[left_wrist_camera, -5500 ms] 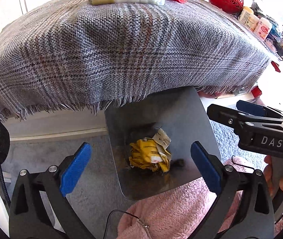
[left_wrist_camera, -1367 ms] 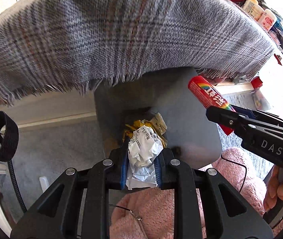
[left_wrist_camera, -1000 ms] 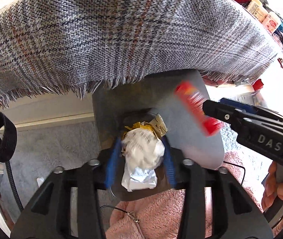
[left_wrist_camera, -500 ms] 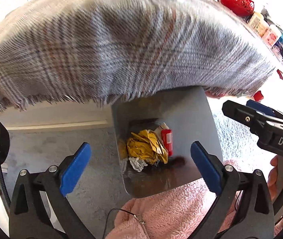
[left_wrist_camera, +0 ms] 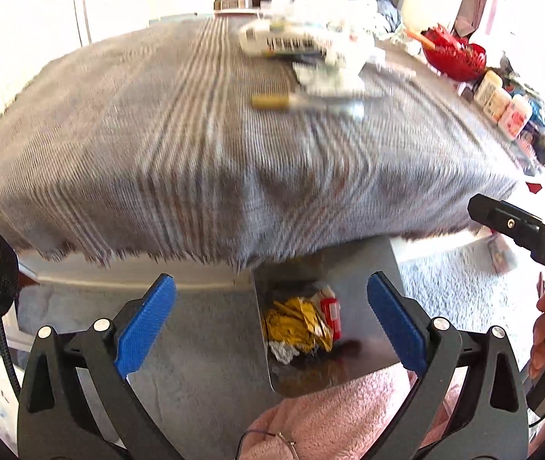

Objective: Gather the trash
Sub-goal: 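Raise both open tools from the bin back toward the table, then grasp the white medicine box with the right tool while the left grasps the white wrapper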

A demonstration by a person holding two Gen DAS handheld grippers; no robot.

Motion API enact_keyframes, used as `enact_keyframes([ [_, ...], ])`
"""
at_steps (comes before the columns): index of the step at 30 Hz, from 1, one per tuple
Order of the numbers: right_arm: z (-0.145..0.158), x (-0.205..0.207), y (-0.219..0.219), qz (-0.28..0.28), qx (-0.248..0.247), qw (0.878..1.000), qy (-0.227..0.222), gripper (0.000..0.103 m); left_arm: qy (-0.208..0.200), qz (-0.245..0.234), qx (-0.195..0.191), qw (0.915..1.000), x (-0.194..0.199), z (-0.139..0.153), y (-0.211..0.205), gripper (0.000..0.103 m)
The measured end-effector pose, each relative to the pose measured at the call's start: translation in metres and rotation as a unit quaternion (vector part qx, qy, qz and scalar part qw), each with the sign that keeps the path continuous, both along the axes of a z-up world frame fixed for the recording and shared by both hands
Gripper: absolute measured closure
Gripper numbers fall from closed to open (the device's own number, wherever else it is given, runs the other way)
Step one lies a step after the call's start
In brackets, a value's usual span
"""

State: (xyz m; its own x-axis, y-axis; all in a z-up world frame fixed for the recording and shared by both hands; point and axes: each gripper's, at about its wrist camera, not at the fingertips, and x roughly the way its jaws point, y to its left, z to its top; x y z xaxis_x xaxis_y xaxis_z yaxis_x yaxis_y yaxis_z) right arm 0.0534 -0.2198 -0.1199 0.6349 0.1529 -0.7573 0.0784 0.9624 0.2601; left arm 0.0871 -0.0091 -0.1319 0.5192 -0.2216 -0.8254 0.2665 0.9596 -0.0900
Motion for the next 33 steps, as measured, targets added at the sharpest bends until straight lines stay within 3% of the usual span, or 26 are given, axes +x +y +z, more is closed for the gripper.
enact_keyframes([
  [13,0.032,0.066,0.013,0.022,-0.001,0.999,-0.03,0.007,-0.027,0.013,-0.013,0.9995,0.048,0.027,0.002,0.008],
  [18,0.037,0.104,0.011,0.028,0.008,0.999,-0.03,0.007,-0.032,-0.009,-0.022,0.9992,0.064,0.036,-0.013,0.008],
  [26,0.032,0.158,0.002,0.037,0.025,0.999,-0.018,0.007,-0.039,-0.055,-0.022,0.9975,0.085,0.043,-0.056,0.008],
  [33,0.016,0.192,0.012,0.063,0.04,0.997,-0.006,0.007,-0.03,-0.065,-0.004,0.9974,0.103,0.027,-0.078,0.011],
])
